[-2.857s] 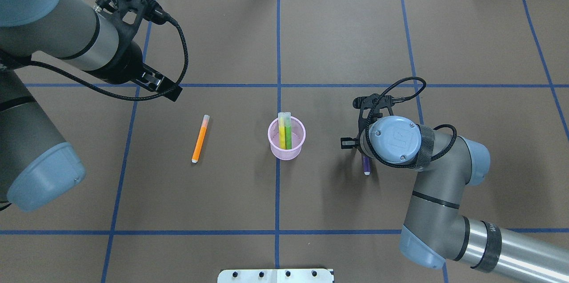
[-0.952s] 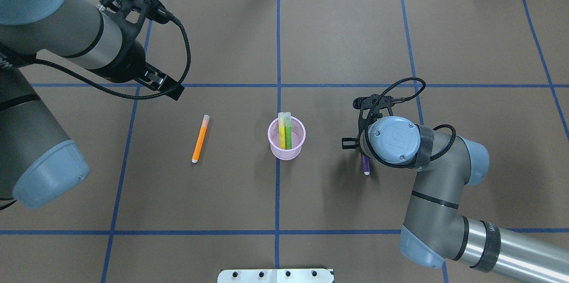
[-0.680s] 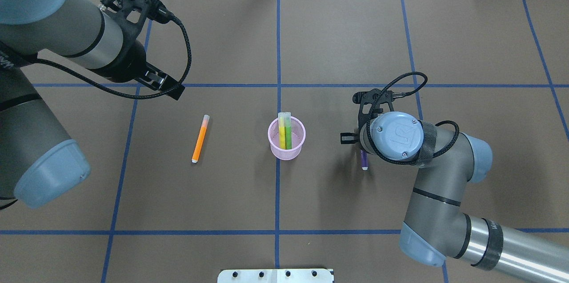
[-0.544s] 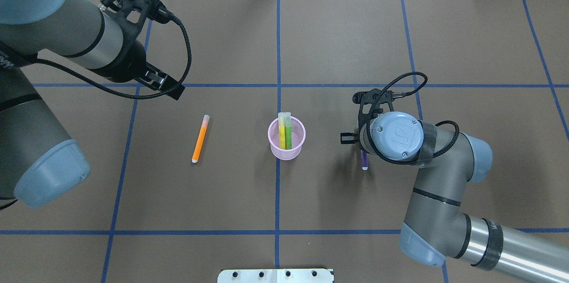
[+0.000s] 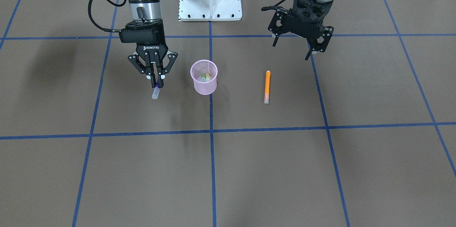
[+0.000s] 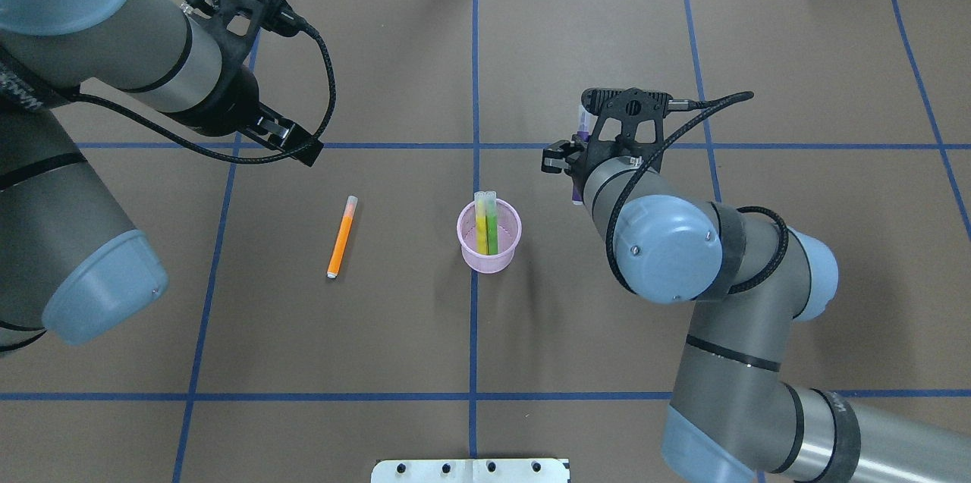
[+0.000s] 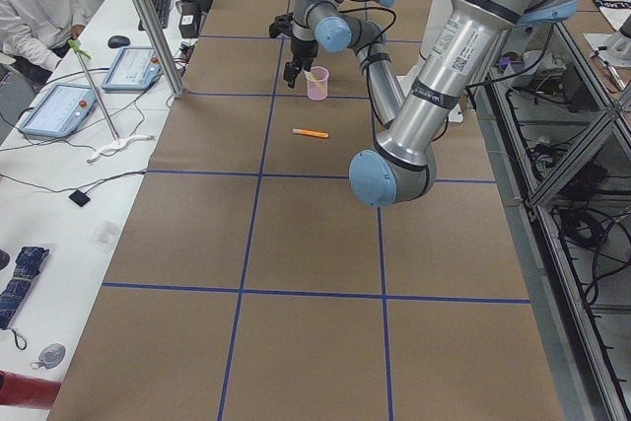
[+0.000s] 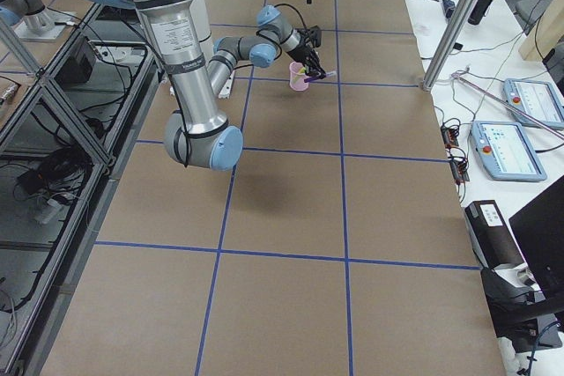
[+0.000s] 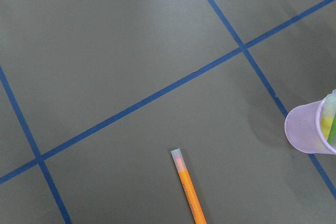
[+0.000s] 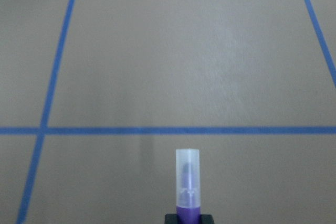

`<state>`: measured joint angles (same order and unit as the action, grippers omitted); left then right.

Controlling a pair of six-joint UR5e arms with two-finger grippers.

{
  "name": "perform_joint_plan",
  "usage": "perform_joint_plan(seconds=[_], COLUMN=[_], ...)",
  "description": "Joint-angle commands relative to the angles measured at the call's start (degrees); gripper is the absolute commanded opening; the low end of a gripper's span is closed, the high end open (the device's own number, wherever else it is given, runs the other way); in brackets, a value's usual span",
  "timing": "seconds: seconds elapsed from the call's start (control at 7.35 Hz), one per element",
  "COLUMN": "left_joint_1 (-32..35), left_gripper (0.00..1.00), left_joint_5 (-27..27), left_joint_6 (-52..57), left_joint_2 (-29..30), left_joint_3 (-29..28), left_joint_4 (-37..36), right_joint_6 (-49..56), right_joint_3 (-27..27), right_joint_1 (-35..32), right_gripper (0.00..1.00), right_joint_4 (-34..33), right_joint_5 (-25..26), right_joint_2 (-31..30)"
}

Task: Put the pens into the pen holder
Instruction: 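Carry the purple marker with the right gripper over the pink cup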

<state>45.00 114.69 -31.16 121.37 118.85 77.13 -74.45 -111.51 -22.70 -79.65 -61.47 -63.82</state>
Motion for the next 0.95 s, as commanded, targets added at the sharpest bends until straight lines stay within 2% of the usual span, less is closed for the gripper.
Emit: perform_joint_plan(seconds=[0.0,0.14,0.54,0.82], left_joint_1=[0.0,0.0,0.0,0.0], left_gripper=[1.00,1.00,1.00,1.00], left_joint_5=[0.0,0.0,0.1,0.1], left_joint_6=[0.0,-0.1,-0.1,-0.1], left_joint_2=[0.5,0.5,0.4,0.4], left_joint_3=[-1.0,-2.0,-4.3,-4.2], left_joint_4=[0.2,1.4,4.1,4.1], right_joint_6=[-0.9,-0.9,-1.0,-2.0], right_joint_3=[1.4,3.1,6.2,9.3], right_joint_1=[6.9,8.4,13.4,14.3], right_gripper=[0.00,0.00,0.00,0.00], right_joint_4=[6.9,7.0,7.3,7.1], right_joint_5=[15.1,18.6,25.1,26.5], right_joint_2=[1.1,3.0,3.5,5.0])
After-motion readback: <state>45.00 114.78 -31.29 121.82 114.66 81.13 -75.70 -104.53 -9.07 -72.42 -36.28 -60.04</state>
